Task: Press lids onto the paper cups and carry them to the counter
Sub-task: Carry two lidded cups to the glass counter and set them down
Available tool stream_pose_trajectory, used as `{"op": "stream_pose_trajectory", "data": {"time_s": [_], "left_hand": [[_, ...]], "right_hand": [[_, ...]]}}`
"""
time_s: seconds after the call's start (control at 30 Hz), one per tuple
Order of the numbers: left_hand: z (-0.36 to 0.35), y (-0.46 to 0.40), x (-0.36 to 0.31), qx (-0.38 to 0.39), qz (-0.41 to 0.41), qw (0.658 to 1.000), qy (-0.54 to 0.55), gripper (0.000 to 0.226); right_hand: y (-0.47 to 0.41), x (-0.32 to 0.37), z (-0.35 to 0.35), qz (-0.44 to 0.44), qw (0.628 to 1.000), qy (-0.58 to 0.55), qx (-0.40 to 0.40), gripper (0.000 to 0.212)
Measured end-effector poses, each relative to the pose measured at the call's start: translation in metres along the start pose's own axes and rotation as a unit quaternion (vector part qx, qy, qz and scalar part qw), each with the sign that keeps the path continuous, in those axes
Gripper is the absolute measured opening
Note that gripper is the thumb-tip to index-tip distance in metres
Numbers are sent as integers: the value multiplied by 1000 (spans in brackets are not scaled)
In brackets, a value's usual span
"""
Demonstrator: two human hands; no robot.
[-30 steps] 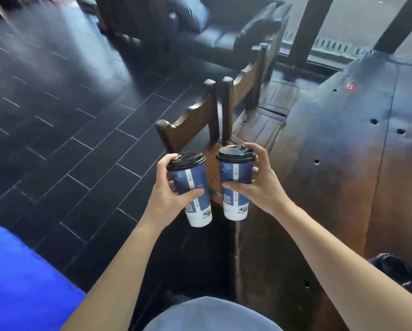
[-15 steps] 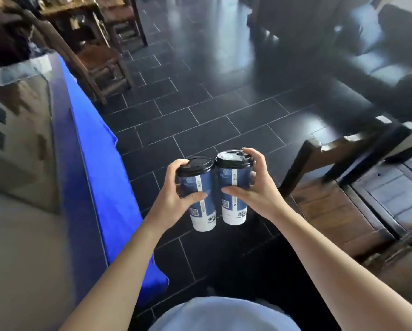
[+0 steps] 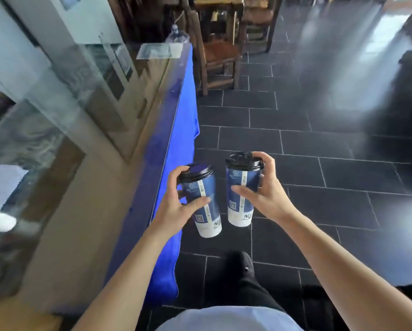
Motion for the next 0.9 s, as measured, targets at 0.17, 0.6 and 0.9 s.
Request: {"op": "stream_pose_trajectory", "data": {"time_s": [0.17,0.6,0.9], "left_hand": [[15,-46,-12,-87,13,996,7,74],[152,-45,23,-338,75,938,0,76],[256,-51,82,-446,102,888,35,72]], "right_hand": [[-97,7,-9,27,995,-7,95,79],[-241,22,-175,70,939,58,331,79],[-308,42,-324,105,893,118,421,77]]}}
Point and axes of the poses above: each hand's wrist, its own y-axis away from the middle knuckle, its own z-axis out of the back of the hand, x = y × z, the point moved 10 cm from there along -y, towards the middle knuckle, and after that the axes turned 1 degree about x, right-handed, at the moved point
